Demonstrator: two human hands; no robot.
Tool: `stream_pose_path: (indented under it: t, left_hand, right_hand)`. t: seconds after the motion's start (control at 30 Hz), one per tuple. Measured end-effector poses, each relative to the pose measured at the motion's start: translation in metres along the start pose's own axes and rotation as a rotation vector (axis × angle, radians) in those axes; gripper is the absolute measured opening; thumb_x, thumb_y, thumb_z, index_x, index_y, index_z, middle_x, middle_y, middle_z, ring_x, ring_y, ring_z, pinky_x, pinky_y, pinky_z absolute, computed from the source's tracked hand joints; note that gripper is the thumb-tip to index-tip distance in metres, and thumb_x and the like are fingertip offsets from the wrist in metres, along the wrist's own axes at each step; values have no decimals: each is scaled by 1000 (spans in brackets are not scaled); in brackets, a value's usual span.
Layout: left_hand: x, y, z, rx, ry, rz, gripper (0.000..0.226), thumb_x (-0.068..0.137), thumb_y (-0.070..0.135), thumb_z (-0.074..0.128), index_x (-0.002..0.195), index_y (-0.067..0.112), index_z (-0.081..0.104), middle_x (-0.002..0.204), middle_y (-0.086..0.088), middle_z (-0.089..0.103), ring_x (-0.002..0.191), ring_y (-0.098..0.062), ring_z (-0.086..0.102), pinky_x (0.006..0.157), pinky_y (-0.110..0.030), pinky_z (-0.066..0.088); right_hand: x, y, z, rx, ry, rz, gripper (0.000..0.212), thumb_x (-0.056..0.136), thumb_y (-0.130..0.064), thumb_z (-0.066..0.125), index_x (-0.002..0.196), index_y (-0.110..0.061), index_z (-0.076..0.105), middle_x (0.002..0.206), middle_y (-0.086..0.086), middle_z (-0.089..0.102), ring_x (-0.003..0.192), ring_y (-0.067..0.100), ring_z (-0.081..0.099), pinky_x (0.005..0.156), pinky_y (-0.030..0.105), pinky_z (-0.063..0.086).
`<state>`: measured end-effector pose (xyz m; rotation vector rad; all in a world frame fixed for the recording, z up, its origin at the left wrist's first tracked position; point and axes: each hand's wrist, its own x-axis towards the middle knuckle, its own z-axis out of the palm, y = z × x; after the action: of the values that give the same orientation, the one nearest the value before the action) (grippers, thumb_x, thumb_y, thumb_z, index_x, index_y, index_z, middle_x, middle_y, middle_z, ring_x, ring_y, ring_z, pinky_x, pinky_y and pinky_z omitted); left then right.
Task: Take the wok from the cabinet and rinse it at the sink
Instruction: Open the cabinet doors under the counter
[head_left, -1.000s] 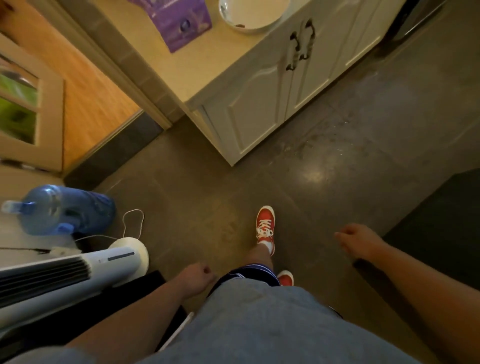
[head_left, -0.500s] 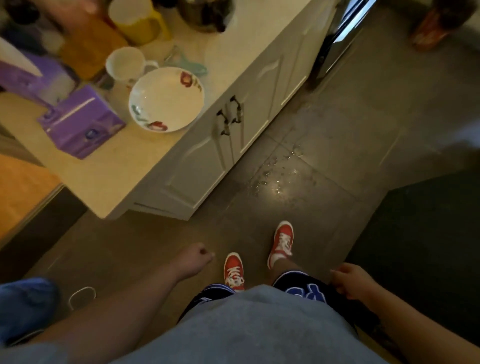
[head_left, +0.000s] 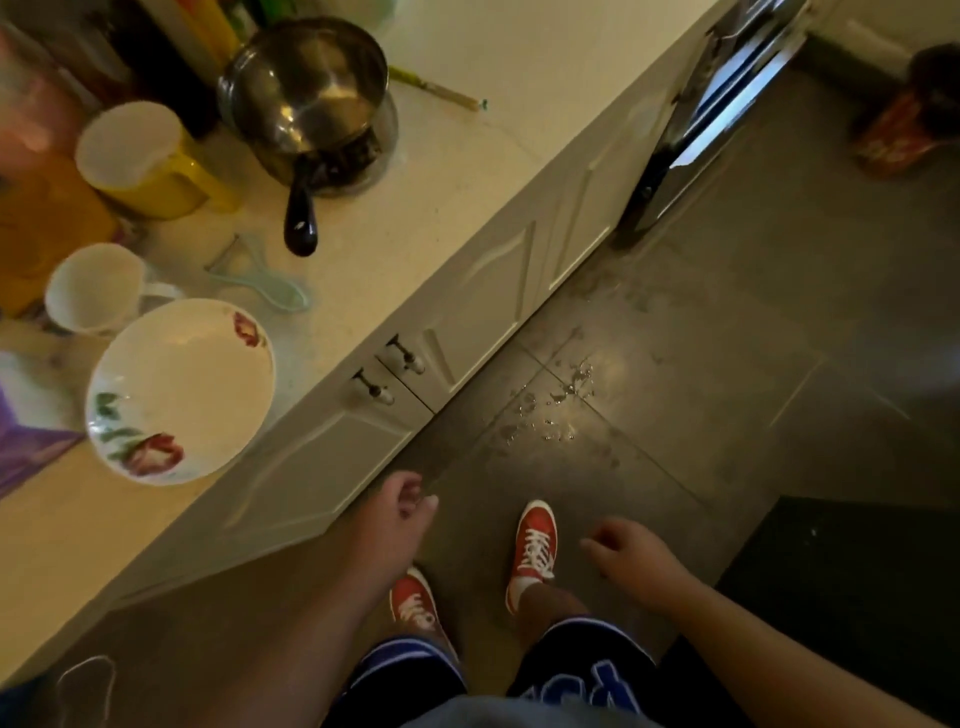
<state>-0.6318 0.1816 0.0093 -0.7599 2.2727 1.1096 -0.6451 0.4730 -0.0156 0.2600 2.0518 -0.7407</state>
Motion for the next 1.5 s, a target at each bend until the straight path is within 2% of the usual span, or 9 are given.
stream_pose_path:
  t: [0.17, 0.33, 0.57, 0.73, 0.87, 1.07, 1.17, 1.4, 1.5]
  left_hand:
    - [54, 23, 6, -56, 207, 16, 56, 90, 41, 62, 140, 31, 40, 137, 3, 52, 111, -6, 49, 66, -15, 39]
    - [93, 21, 11, -134, 292, 71, 65, 88, 43, 64, 143, 36, 30, 147, 0, 44, 127, -17, 49, 93, -41, 54]
    - [112, -1, 15, -233, 293, 160, 67, 84, 49, 60, 144, 39, 30, 146, 10, 46, 131, -8, 45, 95, -33, 49]
    - [110, -8, 10, -279, 284, 175, 66, 83, 47, 61, 141, 43, 30, 144, 13, 47, 128, -3, 46, 95, -32, 52]
    - [109, -5, 7, -274, 275, 176, 75, 82, 33, 72, 142, 42, 28, 146, 10, 46, 131, -6, 46, 99, -41, 52]
    - [95, 15, 5, -224, 282, 277, 80, 84, 23, 72, 149, 33, 26, 152, 3, 41, 137, -7, 40, 110, -40, 43]
    - [87, 29, 3, -200, 206, 355, 77, 86, 24, 68, 149, 35, 26, 153, 5, 40, 138, -8, 38, 111, -38, 41]
    - [78, 48, 9, -70, -154, 454, 57, 87, 31, 63, 138, 39, 41, 138, 9, 51, 118, -5, 55, 88, -27, 56]
    - [74, 58, 20, -17, -245, 529, 57, 85, 30, 62, 138, 37, 43, 134, 11, 52, 117, -1, 55, 90, -25, 55]
  right_hand:
    - [72, -86, -1, 30, -95, -200, 12, 95, -37, 55, 101, -27, 59, 94, -6, 62, 85, 7, 62, 69, 22, 50]
    - [124, -155, 15, 106, 27, -403, 26, 96, -30, 55, 121, -22, 58, 108, -6, 63, 93, 8, 60, 75, 20, 50]
    - [161, -217, 45, 227, 153, -666, 54, 95, -11, 54, 146, -23, 40, 141, 0, 50, 122, 10, 49, 102, 32, 44]
    - [166, -221, 54, 263, 190, -678, 51, 93, -13, 59, 142, -18, 44, 136, -1, 53, 116, 4, 50, 94, 18, 41]
    - [158, -215, 55, 276, 243, -673, 45, 91, -17, 62, 135, -19, 49, 131, -3, 56, 116, 10, 56, 98, 34, 50]
    - [143, -184, 47, 249, 262, -637, 40, 89, -23, 62, 128, -21, 53, 123, -8, 56, 115, 10, 53, 98, 40, 50]
    - [131, -162, 40, 206, 275, -620, 48, 82, -35, 63, 127, -23, 52, 120, -12, 53, 111, 9, 52, 95, 38, 51]
    - [115, -112, 30, 185, 400, -533, 68, 65, -54, 69, 124, -24, 52, 118, -11, 52, 108, 5, 48, 88, 21, 44]
    - [111, -92, 28, 260, 490, -478, 66, 65, -57, 69, 121, -24, 53, 119, -8, 55, 109, 5, 50, 89, 21, 44]
